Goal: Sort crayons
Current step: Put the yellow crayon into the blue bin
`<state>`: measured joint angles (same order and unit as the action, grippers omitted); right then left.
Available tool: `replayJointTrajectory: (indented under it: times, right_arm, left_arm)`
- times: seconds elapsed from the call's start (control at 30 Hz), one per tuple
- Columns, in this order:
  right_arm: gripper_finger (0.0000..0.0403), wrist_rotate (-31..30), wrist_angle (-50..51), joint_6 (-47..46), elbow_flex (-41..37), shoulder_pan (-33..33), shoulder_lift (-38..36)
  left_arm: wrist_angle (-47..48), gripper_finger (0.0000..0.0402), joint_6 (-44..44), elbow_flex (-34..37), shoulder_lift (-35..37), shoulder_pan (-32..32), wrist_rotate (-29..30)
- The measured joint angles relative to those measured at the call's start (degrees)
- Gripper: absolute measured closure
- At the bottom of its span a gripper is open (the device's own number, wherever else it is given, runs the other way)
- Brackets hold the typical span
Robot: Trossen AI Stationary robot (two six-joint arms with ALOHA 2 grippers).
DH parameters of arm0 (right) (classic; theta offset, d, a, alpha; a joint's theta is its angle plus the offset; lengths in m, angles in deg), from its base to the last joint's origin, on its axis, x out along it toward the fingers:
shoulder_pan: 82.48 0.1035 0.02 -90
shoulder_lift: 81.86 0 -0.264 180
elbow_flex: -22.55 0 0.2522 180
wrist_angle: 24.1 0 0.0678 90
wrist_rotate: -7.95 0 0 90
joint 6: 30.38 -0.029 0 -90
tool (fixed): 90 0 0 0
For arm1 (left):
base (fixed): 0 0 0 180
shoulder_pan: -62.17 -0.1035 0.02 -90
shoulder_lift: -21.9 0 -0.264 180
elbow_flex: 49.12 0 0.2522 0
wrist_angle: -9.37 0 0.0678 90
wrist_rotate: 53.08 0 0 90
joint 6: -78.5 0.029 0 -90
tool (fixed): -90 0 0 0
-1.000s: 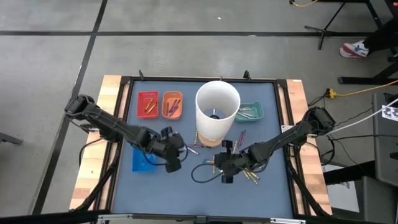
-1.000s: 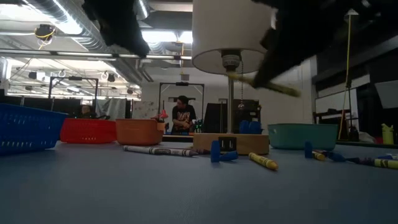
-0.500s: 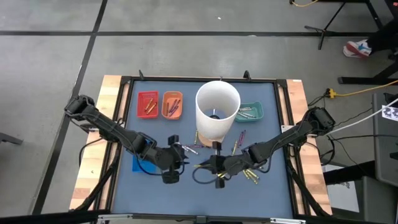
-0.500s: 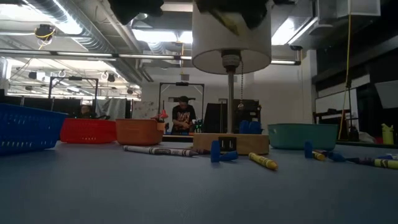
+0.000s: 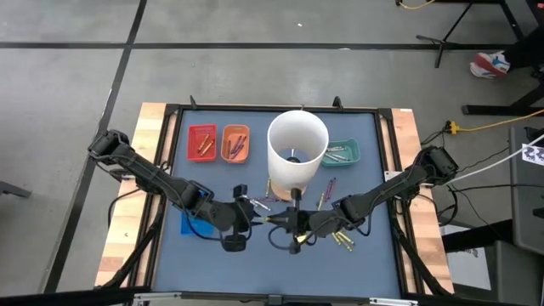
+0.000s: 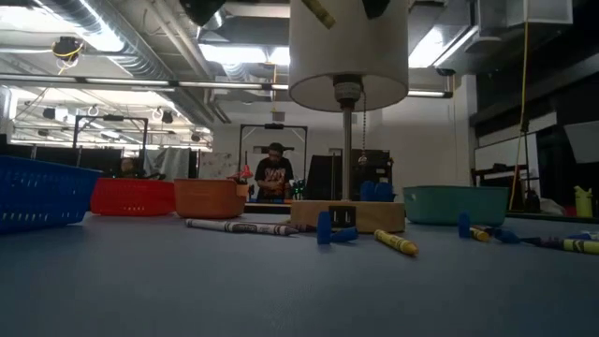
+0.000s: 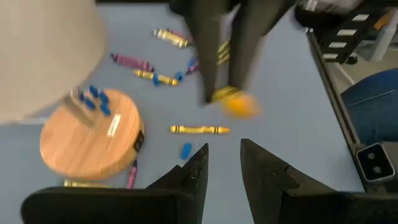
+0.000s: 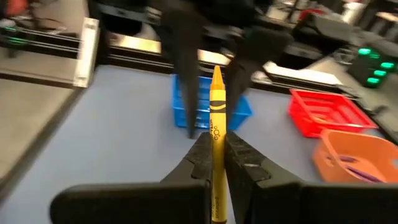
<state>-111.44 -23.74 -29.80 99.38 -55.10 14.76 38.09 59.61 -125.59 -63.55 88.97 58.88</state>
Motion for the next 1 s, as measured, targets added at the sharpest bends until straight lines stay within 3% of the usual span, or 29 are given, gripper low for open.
replayJointTrajectory:
  times: [0.3, 1.0]
  right_arm:
    - [0.0382, -2.7, 1.0, 0.0, 0.0, 0.0, 0.0]
    - [0.0382, -2.6, 1.0, 0.0, 0.0, 0.0, 0.0]
  left_arm:
    - [-2.8, 0.0324, 3.0, 0.0, 0.0, 0.0, 5.4]
    - [-5.7, 0.0324, 3.0, 0.0, 0.0, 0.0, 5.6]
